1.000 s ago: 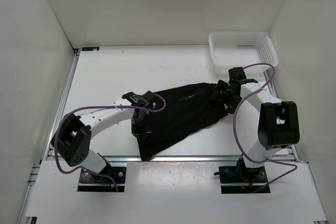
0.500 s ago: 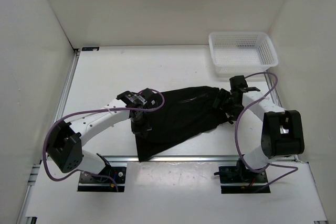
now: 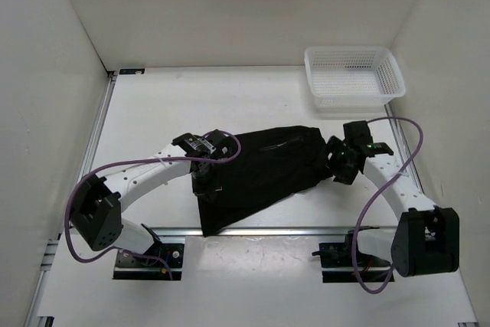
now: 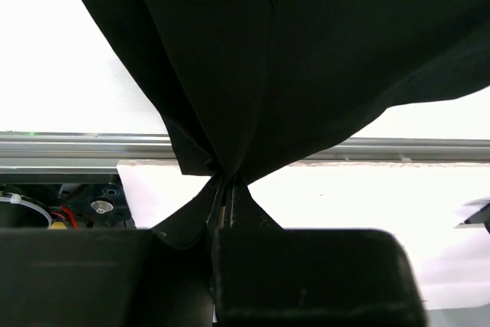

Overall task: Fold and stack the shorts
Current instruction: Fold the shorts

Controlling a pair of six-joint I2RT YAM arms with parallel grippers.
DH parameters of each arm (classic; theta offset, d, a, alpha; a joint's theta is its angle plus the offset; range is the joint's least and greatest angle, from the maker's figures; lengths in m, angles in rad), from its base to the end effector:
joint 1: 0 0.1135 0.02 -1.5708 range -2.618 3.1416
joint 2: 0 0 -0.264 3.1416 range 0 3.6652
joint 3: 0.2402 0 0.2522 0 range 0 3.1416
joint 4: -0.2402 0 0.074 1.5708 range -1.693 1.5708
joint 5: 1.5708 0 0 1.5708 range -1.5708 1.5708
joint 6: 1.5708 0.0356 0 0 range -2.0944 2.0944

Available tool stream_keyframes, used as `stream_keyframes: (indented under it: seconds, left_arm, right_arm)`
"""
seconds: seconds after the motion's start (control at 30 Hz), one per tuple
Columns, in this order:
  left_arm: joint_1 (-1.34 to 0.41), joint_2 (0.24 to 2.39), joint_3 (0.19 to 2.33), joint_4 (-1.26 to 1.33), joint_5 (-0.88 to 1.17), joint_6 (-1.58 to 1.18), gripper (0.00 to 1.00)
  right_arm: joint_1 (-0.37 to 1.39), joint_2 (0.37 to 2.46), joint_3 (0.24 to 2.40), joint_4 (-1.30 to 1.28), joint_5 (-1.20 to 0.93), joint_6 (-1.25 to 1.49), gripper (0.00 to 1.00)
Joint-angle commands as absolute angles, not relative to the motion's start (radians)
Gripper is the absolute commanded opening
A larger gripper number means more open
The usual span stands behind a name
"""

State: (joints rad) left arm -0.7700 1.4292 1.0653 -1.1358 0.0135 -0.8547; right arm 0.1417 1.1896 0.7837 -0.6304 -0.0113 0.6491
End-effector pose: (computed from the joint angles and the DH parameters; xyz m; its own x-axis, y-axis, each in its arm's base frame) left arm 0.1725 -0.1680 0.2344 -0.9957 -0.0852 -0.0365 -0.0828 0.9946 -0.0624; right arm 0.2240 0.0324 0.2226 -0.7674 0.5011 -0.3999 0.3979 0.8614 0.3157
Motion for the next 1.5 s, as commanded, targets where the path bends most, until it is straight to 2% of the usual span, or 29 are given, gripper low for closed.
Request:
stream_keyframes:
  seconds: [0.0,0.07,0.2,0.3,0.33,0.4,0.53,0.57,0.67,0.73,0.83,0.87,0.9,1.0,1.07,1.2,1.33,1.47]
  left_arm:
    - [-0.784,1.431,1.086,-1.127,-0.002,-0.861,0.11]
    - [-0.784,1.431,1.086,-1.127,-0.002,-0.861,0.11]
    - [-0.784,1.431,1.077,-1.127,-0.011,-0.861,0.11]
    - [-0.784,1.431,1.077,-1.127,-0.02,-0.861,0.11]
    - [-0.784,1.442,1.077,-1.127,-0.02,-0.861,0.11]
    - [-0.784,1.442,1.086,-1.127,-0.029,-0.861,0.11]
    - [-0.784,1.442,1.086,-1.127,-0.029,-0.861,0.11]
    - [-0.784,1.442,1.086,-1.127,-0.029,-0.861,0.11]
    - [-0.784,1.442,1.086,-1.127,-0.029,-0.861,0.11]
    - [-0.784,1.442,1.086,-1.127,-0.029,-0.861,0.11]
    - [-0.784,1.442,1.086,-1.127,-0.038,-0.861,0.11]
    - [-0.784,1.442,1.086,-1.127,-0.038,-0.861,0.11]
    - [-0.784,1.442,1.086,-1.127,-0.049,-0.861,0.11]
    - [-0.784,1.442,1.086,-1.127,-0.058,-0.861,0.11]
    - [-0.784,1.451,1.123,-1.127,-0.058,-0.861,0.11]
    - [-0.773,1.476,1.224,-1.184,-0.08,-0.838,0.11]
    - [-0.796,1.391,1.233,-1.221,0.027,-0.801,0.11]
    - [-0.88,1.355,1.183,-1.221,0.13,-0.785,0.11]
  right_arm:
    - [0.149,1.226,0.732,-0.594,-0.161,0.698,0.8]
    - [0.149,1.256,0.721,-0.548,-0.175,0.707,0.78]
    - [0.149,1.318,0.742,-0.493,-0.175,0.707,0.7]
    - [0.149,1.367,0.787,-0.482,-0.164,0.698,0.6]
    - [0.149,1.377,0.796,-0.482,-0.164,0.698,0.52]
    - [0.158,1.378,0.81,-0.482,-0.164,0.698,0.5]
    - [0.167,1.355,0.83,-0.491,-0.184,0.698,0.72]
    - [0.176,1.355,0.841,-0.491,-0.184,0.707,0.83]
    - [0.176,1.377,0.841,-0.491,-0.17,0.707,0.86]
    - [0.195,1.41,0.854,-0.491,-0.158,0.716,0.82]
    - [0.206,1.451,0.893,-0.491,-0.107,0.707,0.64]
    - [0.206,1.46,0.902,-0.491,-0.098,0.707,0.55]
    - [0.206,1.472,0.913,-0.503,-0.098,0.707,0.33]
    - [0.206,1.448,0.913,-0.512,-0.077,0.707,0.05]
    - [0.206,1.439,0.922,-0.512,-0.077,0.707,0.0]
    - [0.206,1.428,0.997,-0.552,-0.067,0.698,0.0]
    - [0.206,1.376,1.058,-0.604,-0.046,0.68,0.0]
    - [0.206,1.324,1.011,-0.637,-0.005,0.67,0.0]
